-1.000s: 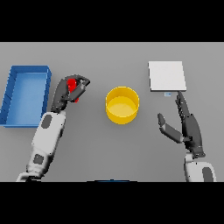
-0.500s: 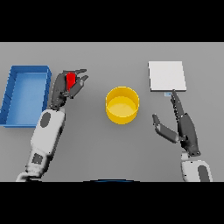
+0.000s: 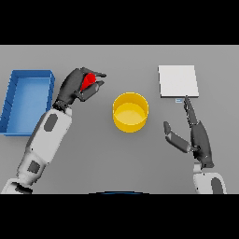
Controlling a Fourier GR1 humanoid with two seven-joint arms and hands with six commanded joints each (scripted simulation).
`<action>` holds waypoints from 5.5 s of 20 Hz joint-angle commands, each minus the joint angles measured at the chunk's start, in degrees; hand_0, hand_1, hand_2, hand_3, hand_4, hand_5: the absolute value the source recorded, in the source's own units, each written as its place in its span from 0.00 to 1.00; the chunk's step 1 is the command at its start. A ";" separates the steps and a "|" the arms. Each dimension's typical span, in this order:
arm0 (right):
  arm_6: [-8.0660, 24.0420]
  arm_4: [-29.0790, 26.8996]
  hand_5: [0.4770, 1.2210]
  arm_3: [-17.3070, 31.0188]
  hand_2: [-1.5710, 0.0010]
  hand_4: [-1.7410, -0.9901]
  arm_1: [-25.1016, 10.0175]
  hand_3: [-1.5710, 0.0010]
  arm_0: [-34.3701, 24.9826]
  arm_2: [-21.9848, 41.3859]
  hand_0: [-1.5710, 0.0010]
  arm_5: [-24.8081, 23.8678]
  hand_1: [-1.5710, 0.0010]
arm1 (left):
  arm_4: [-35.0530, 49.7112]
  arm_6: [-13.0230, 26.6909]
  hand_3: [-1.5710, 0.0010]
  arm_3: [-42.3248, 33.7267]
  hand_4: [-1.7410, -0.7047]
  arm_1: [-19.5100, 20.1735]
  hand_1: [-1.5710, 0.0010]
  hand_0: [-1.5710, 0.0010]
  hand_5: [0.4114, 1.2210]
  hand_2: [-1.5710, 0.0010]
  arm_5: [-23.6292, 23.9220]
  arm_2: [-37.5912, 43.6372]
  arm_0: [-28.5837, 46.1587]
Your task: Pick up the red beaker and tilt it to pour out 1 green nut into yellow bowl. Pick up the yellow bowl and place it on the metallic measuring scale.
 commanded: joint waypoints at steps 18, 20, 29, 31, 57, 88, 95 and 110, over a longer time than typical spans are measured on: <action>0.17 -0.70 0.28 0.96 1.00 0.65 0.82 1.00 -0.33 -0.19 1.00 0.17 1.00 | -29.16 4.06 0.00 9.47 0.10 8.00 0.00 0.00 0.99 0.00 -14.08 -30.84 -22.10; 0.15 -0.93 0.26 0.56 1.00 0.67 0.61 1.00 -0.18 -0.39 1.00 0.20 1.00 | -30.25 2.28 0.00 11.30 0.07 8.20 0.00 0.00 0.99 0.00 -16.39 -33.47 -24.81; 0.10 1.13 0.23 1.66 1.00 0.74 0.60 1.00 -0.32 -0.28 1.00 -1.29 1.00 | -36.97 -0.19 0.00 17.38 0.01 6.48 0.00 0.00 1.00 0.00 -22.16 -46.56 -33.93; 0.24 0.64 0.21 1.12 1.00 0.75 1.47 1.00 -0.04 -0.08 1.00 -1.43 1.00 | -38.32 -0.62 0.00 17.84 0.01 6.08 0.00 0.00 1.00 0.00 -22.12 -49.14 -35.25; -1.60 1.18 0.25 1.33 1.00 0.77 1.20 1.00 -0.12 0.18 1.00 -1.45 1.00 | -39.16 -6.30 0.16 36.53 0.01 8.56 0.00 0.00 1.00 0.00 -14.68 -59.68 -62.78; -3.09 -1.05 0.29 4.66 1.00 0.72 -0.41 1.00 -3.50 -0.34 1.00 1.09 1.00 | 37.35 30.46 0.11 13.79 0.00 35.30 0.00 0.00 1.00 0.00 22.22 -17.51 -10.07; -3.36 -1.89 0.27 4.06 1.00 0.76 -0.01 1.00 -2.63 -0.20 1.00 1.58 1.00 | 44.55 34.96 0.13 3.40 0.01 38.33 0.00 0.00 0.67 0.00 26.23 -23.24 -2.76; -2.79 -0.55 0.28 3.87 1.00 0.76 -0.26 1.00 -2.96 0.38 1.00 1.04 1.00 | 45.08 28.18 0.94 -1.48 0.99 43.39 0.92 0.91 0.29 0.93 12.94 -28.64 -0.99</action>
